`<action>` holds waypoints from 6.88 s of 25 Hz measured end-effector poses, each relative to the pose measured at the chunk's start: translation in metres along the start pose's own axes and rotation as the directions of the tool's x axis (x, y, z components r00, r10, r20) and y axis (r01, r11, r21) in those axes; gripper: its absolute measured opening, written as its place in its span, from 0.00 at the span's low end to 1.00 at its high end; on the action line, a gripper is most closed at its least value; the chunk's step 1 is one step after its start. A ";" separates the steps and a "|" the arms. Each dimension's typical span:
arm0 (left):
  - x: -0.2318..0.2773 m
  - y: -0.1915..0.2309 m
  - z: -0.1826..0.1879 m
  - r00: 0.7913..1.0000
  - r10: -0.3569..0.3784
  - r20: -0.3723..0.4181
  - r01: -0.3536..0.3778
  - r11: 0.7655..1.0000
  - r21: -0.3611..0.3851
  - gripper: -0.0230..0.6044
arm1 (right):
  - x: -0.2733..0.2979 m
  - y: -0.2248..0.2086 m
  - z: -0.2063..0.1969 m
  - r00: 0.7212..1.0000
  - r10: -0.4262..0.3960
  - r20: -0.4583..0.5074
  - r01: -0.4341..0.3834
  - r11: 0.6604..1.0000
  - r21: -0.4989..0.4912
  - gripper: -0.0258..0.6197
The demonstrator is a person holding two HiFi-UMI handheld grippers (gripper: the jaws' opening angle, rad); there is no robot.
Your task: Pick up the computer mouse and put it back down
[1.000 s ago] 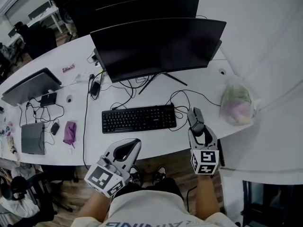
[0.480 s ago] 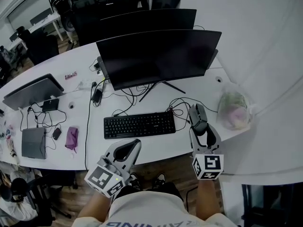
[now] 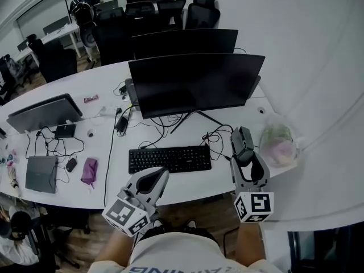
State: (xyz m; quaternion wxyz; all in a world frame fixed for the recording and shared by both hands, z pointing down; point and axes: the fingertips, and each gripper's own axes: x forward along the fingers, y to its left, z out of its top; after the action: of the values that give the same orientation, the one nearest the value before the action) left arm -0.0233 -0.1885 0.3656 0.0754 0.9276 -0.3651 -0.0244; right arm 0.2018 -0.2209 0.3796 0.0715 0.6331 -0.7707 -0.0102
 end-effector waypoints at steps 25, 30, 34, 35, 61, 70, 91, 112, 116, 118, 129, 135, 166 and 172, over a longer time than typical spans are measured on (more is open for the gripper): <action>-0.008 0.008 0.031 0.996 0.017 0.083 -0.019 1.000 0.025 0.04 | -0.015 0.015 0.046 0.993 0.022 0.112 -0.022 1.000 -0.006 0.45; -0.011 0.008 0.034 0.996 0.024 0.089 -0.027 0.999 0.029 0.04 | -0.016 0.015 0.046 0.993 0.030 0.115 -0.029 1.000 -0.009 0.45; -0.011 0.006 0.033 0.996 0.022 0.081 -0.025 0.999 0.031 0.04 | -0.016 0.015 0.046 0.993 0.030 0.113 -0.031 1.000 0.000 0.45; -0.011 0.006 0.033 0.997 0.021 0.079 -0.023 0.999 0.033 0.04 | -0.016 0.016 0.046 0.993 0.032 0.113 -0.032 0.999 0.000 0.45; -0.017 0.004 0.028 0.997 0.022 0.071 -0.025 0.999 0.035 0.04 | -0.015 0.019 0.030 0.996 0.038 0.074 -0.039 0.999 0.002 0.45; -0.014 0.004 0.026 0.998 0.022 0.059 -0.024 0.999 0.028 0.04 | -0.008 0.015 0.010 0.999 0.034 0.023 -0.034 0.999 0.008 0.45; -0.004 0.013 0.019 0.999 0.041 0.032 -0.042 0.999 0.021 0.04 | 0.036 -0.001 -0.141 0.953 0.018 -0.303 -0.001 0.999 0.055 0.45; 0.015 0.014 0.003 0.999 0.037 -0.025 -0.037 0.999 0.013 0.04 | 0.035 -0.010 -0.278 0.841 0.022 -0.541 0.053 0.991 0.123 0.45; 0.018 0.014 0.001 0.999 0.037 -0.027 -0.037 0.999 0.008 0.04 | 0.033 -0.010 -0.297 0.817 0.029 -0.576 0.056 0.990 0.129 0.45; 0.020 0.014 0.000 0.999 0.038 -0.030 -0.038 0.999 0.006 0.04 | 0.030 -0.010 -0.308 0.802 0.036 -0.597 0.057 0.989 0.135 0.45; 0.023 0.018 -0.008 0.997 0.056 -0.048 -0.056 0.998 -0.005 0.04 | 0.021 -0.005 -0.357 0.734 0.060 -0.676 0.059 0.987 0.152 0.45; 0.024 0.017 -0.009 0.997 0.052 -0.053 -0.052 0.999 -0.006 0.04 | 0.015 -0.002 -0.375 0.703 0.071 -0.707 0.062 0.985 0.161 0.45; 0.024 0.010 -0.006 0.998 0.032 -0.045 -0.033 0.999 -0.007 0.04 | 0.024 0.002 -0.332 0.754 0.059 -0.655 0.005 0.995 0.095 0.47; 0.019 0.007 -0.003 0.999 0.023 -0.033 -0.023 1.000 -0.003 0.04 | 0.033 -0.002 -0.284 0.822 0.071 -0.565 0.030 0.985 0.168 0.47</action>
State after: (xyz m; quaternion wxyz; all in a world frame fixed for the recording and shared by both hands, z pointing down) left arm -0.0136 -0.2065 0.3699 0.0831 0.9234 -0.3746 -0.0088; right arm 0.2321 -0.2324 0.6640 0.2441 0.6029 -0.7190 0.2451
